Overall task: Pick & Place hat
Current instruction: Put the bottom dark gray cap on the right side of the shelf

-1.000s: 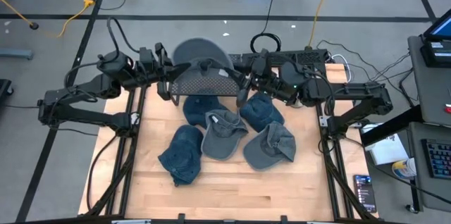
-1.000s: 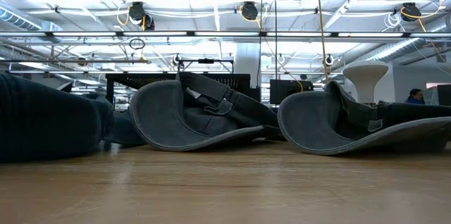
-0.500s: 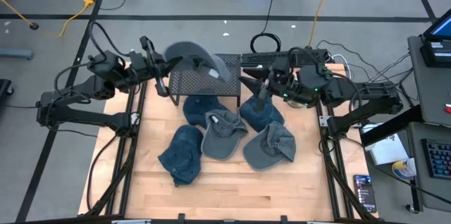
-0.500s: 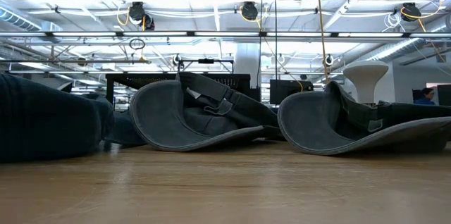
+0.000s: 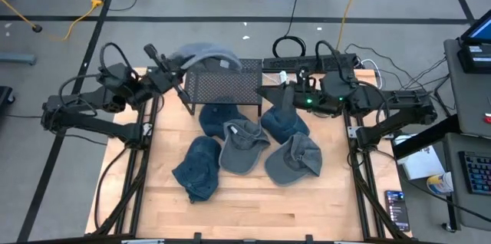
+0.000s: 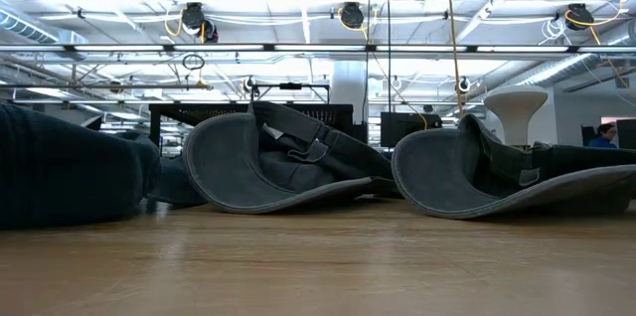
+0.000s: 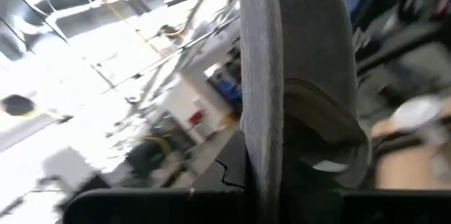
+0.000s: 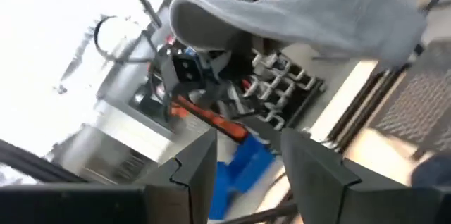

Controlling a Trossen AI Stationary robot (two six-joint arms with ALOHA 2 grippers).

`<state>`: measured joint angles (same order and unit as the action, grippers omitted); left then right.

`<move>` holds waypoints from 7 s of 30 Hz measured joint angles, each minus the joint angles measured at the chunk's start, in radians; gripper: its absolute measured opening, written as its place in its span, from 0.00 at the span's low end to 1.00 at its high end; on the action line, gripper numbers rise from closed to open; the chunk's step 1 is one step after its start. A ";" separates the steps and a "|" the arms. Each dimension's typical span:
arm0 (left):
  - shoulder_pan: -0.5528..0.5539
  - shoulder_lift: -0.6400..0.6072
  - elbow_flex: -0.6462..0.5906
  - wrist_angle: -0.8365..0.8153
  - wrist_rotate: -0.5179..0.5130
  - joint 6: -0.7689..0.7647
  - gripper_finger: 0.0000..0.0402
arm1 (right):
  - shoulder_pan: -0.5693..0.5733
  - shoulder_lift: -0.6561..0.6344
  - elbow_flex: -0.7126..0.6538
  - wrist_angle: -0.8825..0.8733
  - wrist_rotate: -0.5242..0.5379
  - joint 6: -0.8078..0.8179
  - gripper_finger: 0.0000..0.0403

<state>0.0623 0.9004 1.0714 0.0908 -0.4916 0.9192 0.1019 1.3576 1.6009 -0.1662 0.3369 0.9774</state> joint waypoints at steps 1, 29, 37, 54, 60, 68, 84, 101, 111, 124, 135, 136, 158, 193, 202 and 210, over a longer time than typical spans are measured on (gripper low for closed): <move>-0.013 0.004 0.000 0.000 -0.030 0.046 0.02 | -0.003 0.002 0.000 -0.001 -0.001 0.041 0.38; -0.161 0.208 0.000 0.154 -0.298 0.781 0.02 | -0.084 0.058 -0.407 0.775 0.052 0.869 0.39; -0.194 0.227 0.000 0.155 -0.320 0.781 0.02 | -0.108 0.057 -0.428 0.838 0.047 0.869 0.38; -0.222 0.226 0.000 0.151 -0.327 0.746 0.14 | -0.109 0.056 -0.428 0.850 0.052 0.798 0.02; -0.234 0.227 0.000 0.149 -0.345 0.647 0.17 | -0.110 0.057 -0.428 0.863 0.051 0.794 0.01; -0.281 0.221 0.000 0.152 -0.364 0.445 0.42 | -0.133 0.056 -0.428 0.912 0.061 0.779 0.01; -0.385 0.176 -0.001 0.425 -0.573 0.099 0.80 | -0.227 0.046 -0.428 0.947 -0.211 0.564 0.01; -0.562 0.000 -0.001 0.299 -0.593 -0.408 0.80 | -0.454 -0.049 -0.427 0.816 -0.866 0.468 0.01; -0.633 -0.033 -0.001 0.299 -0.592 -0.458 0.80 | -0.636 -0.088 -0.427 0.627 -1.160 0.447 0.01; -0.638 -0.031 -0.001 0.297 -0.592 -0.461 0.80 | -0.907 0.048 -0.427 0.662 -1.380 0.485 0.01; -0.638 -0.031 -0.001 0.295 -0.592 -0.462 0.80 | -1.034 0.231 -0.427 0.814 -1.416 0.474 0.01; -0.638 -0.031 -0.001 0.294 -0.592 -0.462 0.80 | -1.036 0.250 -0.427 0.828 -1.418 0.464 0.01; -0.638 -0.031 -0.001 0.294 -0.610 -0.453 0.80 | -0.986 0.431 -0.427 0.700 -1.465 0.377 0.01; -0.638 -0.031 -0.001 0.295 -0.610 -0.452 0.80 | -0.983 0.431 -0.427 0.407 -1.378 0.254 0.40; -0.638 -0.031 -0.001 0.295 -0.610 -0.452 0.80 | -0.990 0.431 -0.427 0.393 -1.351 0.266 0.39; -0.638 -0.031 -0.001 0.295 -0.610 -0.451 0.80 | -1.006 0.415 -0.427 0.291 -1.324 0.191 0.39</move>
<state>-0.5758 0.8692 1.0706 0.3855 -1.1019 0.4679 -0.9039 1.7724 1.1736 0.1243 -0.9868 1.1682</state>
